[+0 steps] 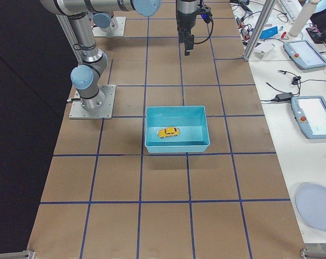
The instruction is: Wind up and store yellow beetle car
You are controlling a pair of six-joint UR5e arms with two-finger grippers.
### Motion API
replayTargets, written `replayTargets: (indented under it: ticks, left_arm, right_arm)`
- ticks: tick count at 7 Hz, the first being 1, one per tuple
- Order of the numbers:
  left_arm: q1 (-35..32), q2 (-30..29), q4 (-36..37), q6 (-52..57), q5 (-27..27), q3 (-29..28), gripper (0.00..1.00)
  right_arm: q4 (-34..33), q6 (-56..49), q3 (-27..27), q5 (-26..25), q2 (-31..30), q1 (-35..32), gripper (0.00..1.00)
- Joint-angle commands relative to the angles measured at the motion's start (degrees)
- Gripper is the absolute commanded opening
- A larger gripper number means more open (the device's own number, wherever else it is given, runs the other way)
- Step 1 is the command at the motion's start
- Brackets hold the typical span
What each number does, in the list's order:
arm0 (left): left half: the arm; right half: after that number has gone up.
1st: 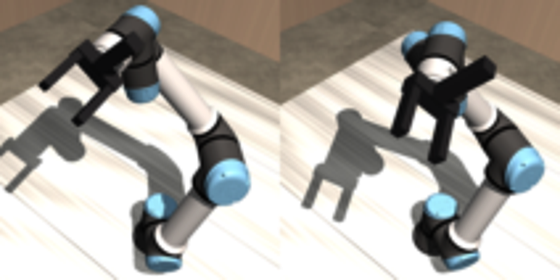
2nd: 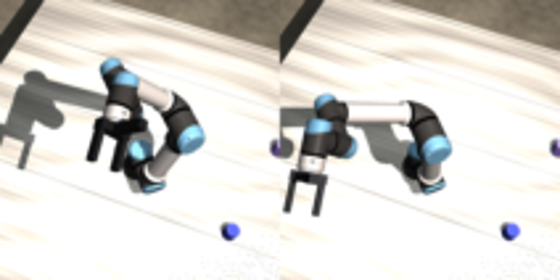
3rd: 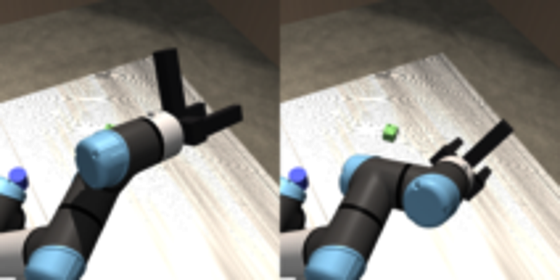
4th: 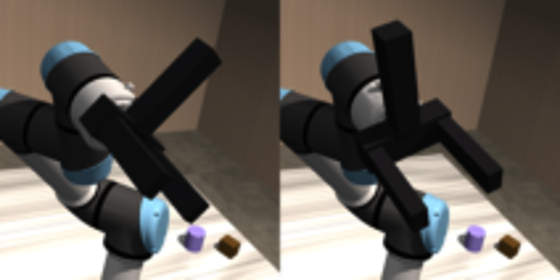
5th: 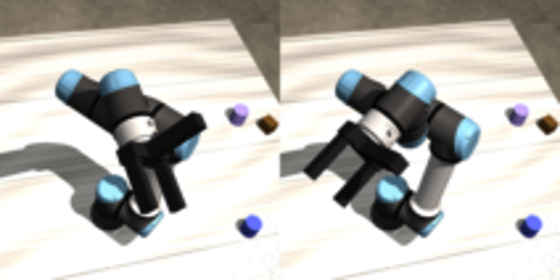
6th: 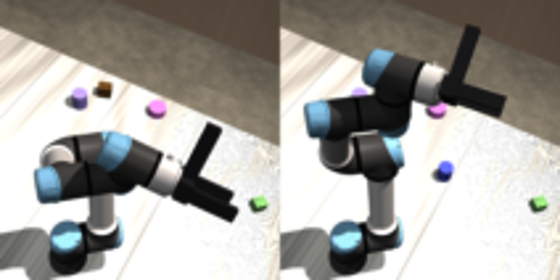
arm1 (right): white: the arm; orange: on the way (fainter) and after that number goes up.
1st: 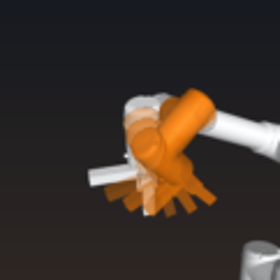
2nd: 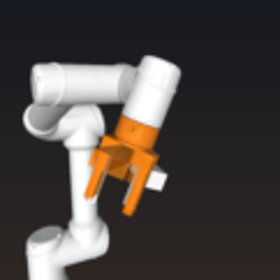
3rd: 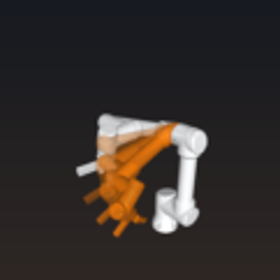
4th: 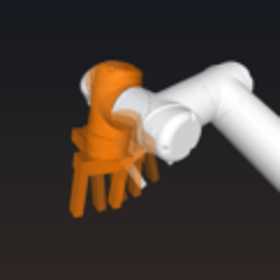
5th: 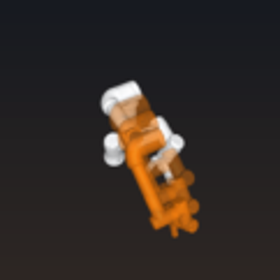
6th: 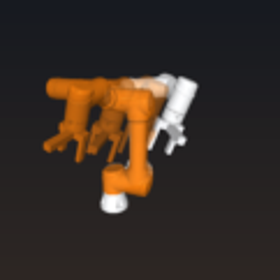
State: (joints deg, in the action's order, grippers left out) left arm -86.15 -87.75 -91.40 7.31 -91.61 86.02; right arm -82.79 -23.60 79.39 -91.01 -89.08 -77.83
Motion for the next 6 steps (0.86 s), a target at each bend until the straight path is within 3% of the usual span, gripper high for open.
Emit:
replayTargets:
  ticks: [1, 4, 6]
  left_arm:
    - [0.01, 0.13, -0.18, 0.07, -0.06, 0.02, 1.00]
    - [-0.07, -0.31, -0.36, 0.07, -0.15, 0.11, 1.00]
    - [0.01, -0.93, -0.45, 0.07, -0.32, 0.20, 1.00]
  right_arm:
    - [-0.35, 9.67, 0.32, 1.36, 0.22, -8.43, 1.00]
    - [-2.81, 19.86, 1.54, 4.50, 0.22, -14.61, 1.00]
    - [-2.73, 20.43, 1.56, 3.91, -0.39, -15.24, 1.00]
